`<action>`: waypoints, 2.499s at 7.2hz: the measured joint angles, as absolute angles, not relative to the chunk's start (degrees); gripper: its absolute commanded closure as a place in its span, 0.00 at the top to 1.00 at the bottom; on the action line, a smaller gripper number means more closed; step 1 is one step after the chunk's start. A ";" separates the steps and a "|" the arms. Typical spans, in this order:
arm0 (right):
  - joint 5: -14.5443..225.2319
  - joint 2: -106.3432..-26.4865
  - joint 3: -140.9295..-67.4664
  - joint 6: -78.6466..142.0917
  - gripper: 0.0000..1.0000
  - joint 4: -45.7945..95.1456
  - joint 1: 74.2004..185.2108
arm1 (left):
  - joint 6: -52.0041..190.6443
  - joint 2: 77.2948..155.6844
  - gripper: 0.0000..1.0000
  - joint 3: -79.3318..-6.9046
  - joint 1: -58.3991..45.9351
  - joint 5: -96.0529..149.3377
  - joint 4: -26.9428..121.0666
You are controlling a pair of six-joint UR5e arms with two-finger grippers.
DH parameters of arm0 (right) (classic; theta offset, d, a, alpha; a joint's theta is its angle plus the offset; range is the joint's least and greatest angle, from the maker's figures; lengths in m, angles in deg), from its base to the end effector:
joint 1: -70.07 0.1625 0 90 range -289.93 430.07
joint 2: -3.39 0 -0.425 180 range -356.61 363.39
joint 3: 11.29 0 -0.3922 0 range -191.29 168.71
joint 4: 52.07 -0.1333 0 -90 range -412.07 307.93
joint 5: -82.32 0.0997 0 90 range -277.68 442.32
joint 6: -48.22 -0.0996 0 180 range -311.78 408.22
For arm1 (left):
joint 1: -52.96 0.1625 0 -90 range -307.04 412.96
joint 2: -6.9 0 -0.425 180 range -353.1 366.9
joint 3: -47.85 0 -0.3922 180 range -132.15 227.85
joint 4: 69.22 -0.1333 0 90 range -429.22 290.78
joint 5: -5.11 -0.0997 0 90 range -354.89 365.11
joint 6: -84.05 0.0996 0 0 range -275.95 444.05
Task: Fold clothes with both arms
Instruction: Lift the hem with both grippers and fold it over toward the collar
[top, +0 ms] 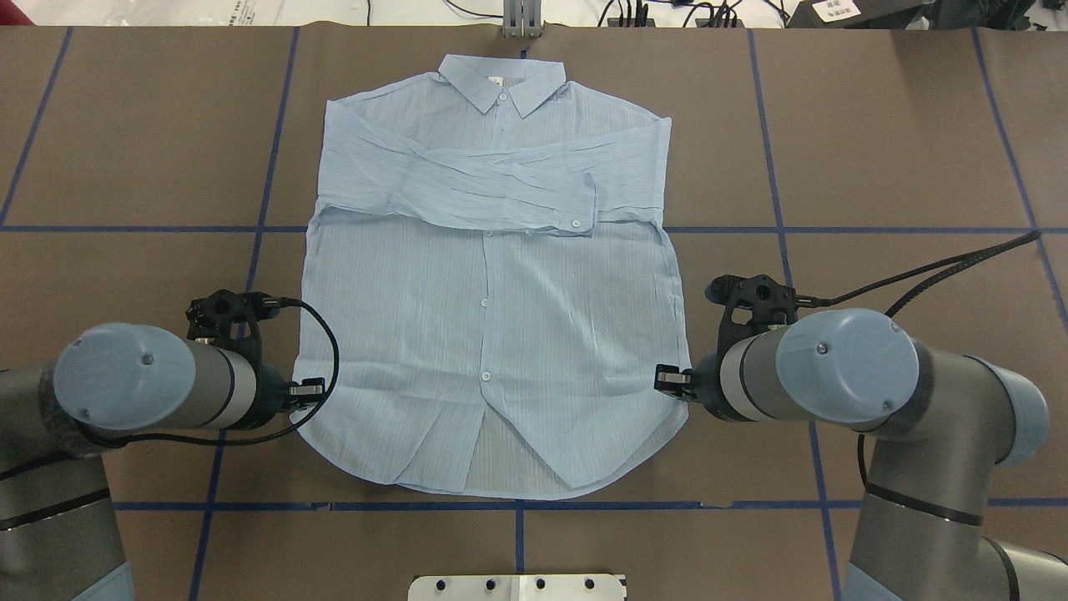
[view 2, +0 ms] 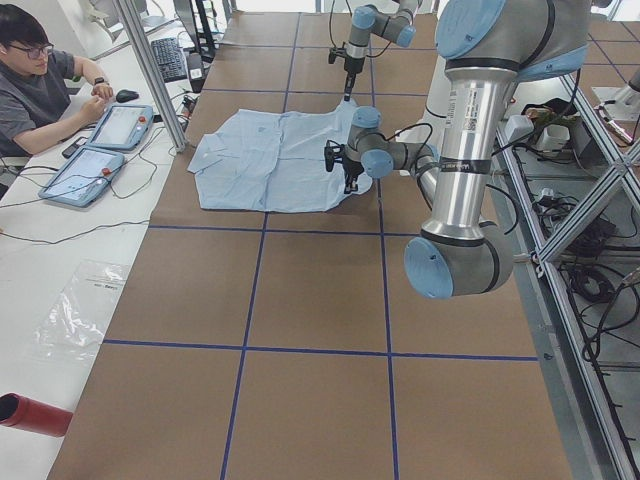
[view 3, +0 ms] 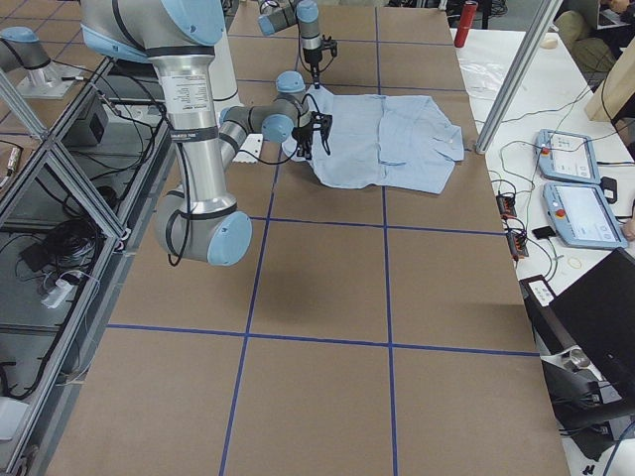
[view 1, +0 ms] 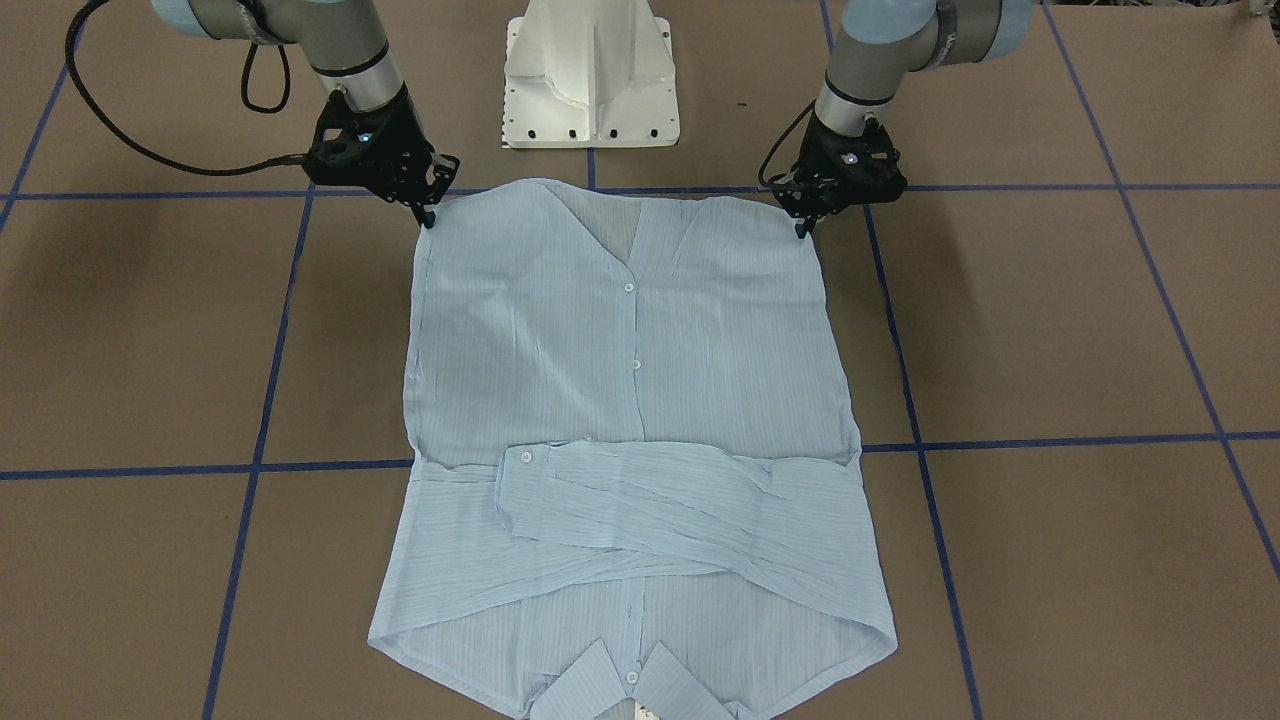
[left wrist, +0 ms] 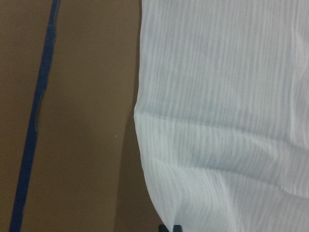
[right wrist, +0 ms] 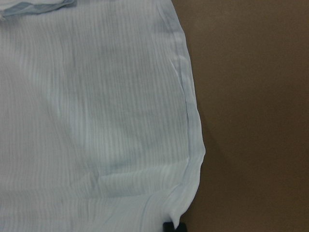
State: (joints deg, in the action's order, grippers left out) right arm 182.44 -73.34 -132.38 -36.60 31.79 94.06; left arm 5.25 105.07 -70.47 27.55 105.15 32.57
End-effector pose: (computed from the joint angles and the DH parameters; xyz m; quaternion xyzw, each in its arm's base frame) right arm -0.4253 -0.3160 0.2874 0.0298 -0.4313 0.1101 0.8950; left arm 0.4157 -0.3258 0.3408 0.0521 0.4119 -0.0769 0.9065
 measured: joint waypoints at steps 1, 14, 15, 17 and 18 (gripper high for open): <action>183.55 -73.34 -132.45 -36.40 0.00 31.78 95.49 | 7.60 104.97 0.00 -70.58 25.62 105.87 32.56; 193.92 -66.80 -129.49 -35.79 0.00 31.83 110.54 | 11.89 110.67 0.00 -68.88 10.12 119.96 33.50; 194.07 -64.86 -127.21 -35.69 0.00 31.85 112.82 | 11.87 114.51 0.00 -65.08 6.81 121.97 33.47; 195.86 -60.32 -120.84 -34.75 0.00 31.84 118.38 | 11.82 123.14 0.00 -55.17 2.34 123.25 33.67; 196.79 -56.87 -115.81 -33.81 0.00 31.63 120.79 | 11.74 126.92 0.00 -49.84 0.55 123.36 34.78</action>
State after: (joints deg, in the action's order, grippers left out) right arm 196.79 -56.87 -115.81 -33.81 31.63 120.79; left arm 11.74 126.92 -49.84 0.55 123.36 34.78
